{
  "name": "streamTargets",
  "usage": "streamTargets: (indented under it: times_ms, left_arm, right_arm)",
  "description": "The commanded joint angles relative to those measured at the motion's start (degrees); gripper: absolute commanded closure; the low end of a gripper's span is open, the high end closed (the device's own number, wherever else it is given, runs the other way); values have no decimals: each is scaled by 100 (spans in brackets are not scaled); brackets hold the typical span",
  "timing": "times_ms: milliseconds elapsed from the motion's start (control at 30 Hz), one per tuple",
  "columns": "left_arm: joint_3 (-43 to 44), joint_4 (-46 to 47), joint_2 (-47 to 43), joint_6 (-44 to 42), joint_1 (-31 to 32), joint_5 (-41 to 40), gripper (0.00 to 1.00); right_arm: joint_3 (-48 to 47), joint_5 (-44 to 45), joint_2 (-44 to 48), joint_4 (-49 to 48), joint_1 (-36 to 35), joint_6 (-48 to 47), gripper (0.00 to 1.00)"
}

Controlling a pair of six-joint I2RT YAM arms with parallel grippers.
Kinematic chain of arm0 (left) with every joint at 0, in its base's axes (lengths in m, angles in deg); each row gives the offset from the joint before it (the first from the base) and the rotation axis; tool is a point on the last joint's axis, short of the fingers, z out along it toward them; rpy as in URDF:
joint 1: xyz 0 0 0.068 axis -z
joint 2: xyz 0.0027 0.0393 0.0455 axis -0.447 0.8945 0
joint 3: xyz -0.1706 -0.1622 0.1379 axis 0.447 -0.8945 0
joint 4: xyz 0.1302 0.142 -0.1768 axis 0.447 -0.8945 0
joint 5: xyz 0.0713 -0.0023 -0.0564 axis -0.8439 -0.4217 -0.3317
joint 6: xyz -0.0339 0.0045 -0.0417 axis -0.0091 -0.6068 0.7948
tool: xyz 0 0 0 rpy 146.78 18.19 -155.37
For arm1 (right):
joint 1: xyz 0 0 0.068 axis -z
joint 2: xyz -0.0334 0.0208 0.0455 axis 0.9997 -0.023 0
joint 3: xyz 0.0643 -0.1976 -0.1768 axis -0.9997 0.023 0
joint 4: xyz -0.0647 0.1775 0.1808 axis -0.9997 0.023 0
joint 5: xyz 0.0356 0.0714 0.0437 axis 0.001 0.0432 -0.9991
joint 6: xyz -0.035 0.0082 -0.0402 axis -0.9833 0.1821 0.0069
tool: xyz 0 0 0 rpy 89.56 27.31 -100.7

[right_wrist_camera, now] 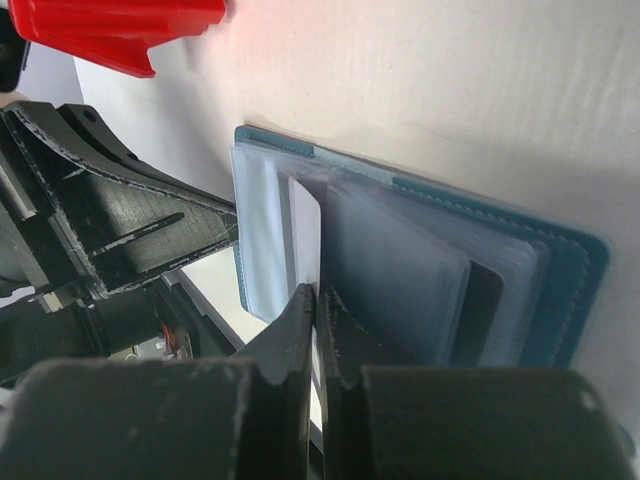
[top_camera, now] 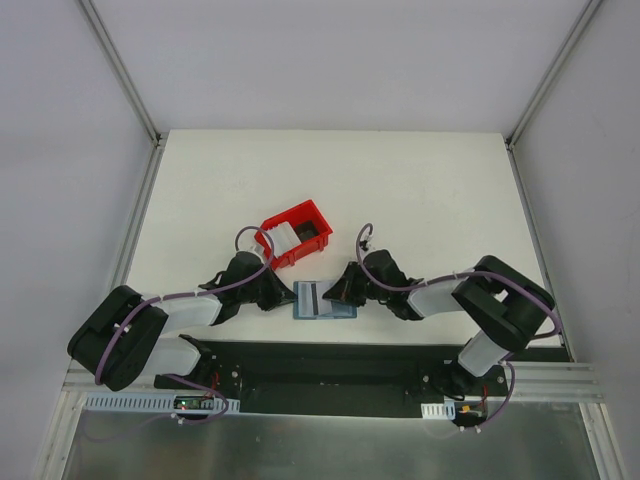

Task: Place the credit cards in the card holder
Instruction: Insert the credit card into the card holder.

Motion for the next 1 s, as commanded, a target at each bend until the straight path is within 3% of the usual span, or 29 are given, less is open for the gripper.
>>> streamTargets:
  times_ms: [0, 333, 433, 567, 967]
  left_arm:
    - [-211, -1100, 256, -398, 51, -506, 100]
    - [-228, -1100, 229, -407, 60, -514, 100]
    - [-202, -1091, 282, -434, 51, -506, 100]
    - [-193, -1082, 282, -451, 51, -488, 100]
    - [-246, -1091, 177, -434, 60, -514, 100]
  right_arm:
    - [-210, 92, -263, 466, -360, 10, 96]
    - [-843, 1172, 720, 2829, -369, -1061, 67]
    - [-887, 1025, 809, 2840, -369, -1150, 63]
    - [-958, 454, 476, 2471, -378, -1045, 62]
    - [-1467, 92, -52, 2242, -536, -1044, 66]
